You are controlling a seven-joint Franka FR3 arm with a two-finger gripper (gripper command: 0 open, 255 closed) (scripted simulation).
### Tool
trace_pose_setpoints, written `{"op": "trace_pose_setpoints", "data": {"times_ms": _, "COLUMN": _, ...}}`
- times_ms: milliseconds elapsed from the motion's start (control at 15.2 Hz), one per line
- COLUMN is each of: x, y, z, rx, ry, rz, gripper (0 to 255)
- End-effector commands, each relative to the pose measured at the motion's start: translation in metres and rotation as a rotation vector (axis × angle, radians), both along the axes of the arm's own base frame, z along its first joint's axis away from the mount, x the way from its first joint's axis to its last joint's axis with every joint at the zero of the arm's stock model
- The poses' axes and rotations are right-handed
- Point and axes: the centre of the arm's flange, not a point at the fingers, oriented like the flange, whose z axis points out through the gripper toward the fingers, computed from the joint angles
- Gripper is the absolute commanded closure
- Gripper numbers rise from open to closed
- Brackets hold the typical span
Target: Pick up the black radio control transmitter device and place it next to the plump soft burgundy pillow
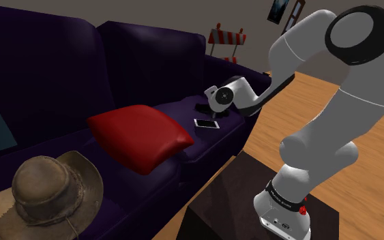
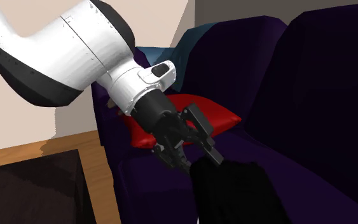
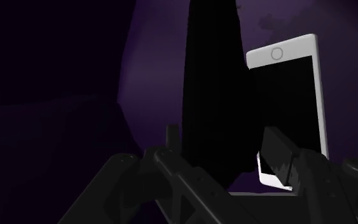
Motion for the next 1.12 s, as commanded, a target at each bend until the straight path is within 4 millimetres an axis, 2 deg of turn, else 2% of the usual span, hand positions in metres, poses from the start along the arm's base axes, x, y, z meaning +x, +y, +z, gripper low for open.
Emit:
{"op": "trace_pose_setpoints", "data": {"times_ms": 0, "x": -0.001, "y": 0.000, "z": 0.011, "rx": -0.001, "ry": -0.001, "rz": 0.001, "gripper": 255}}
{"op": "trace_pose_setpoints", "data": {"times_ms": 1056, "x": -0.001, "y": 0.000, "z": 0.095, "rx": -0.001, "ry": -0.001, "rz": 0.001, "gripper": 255}}
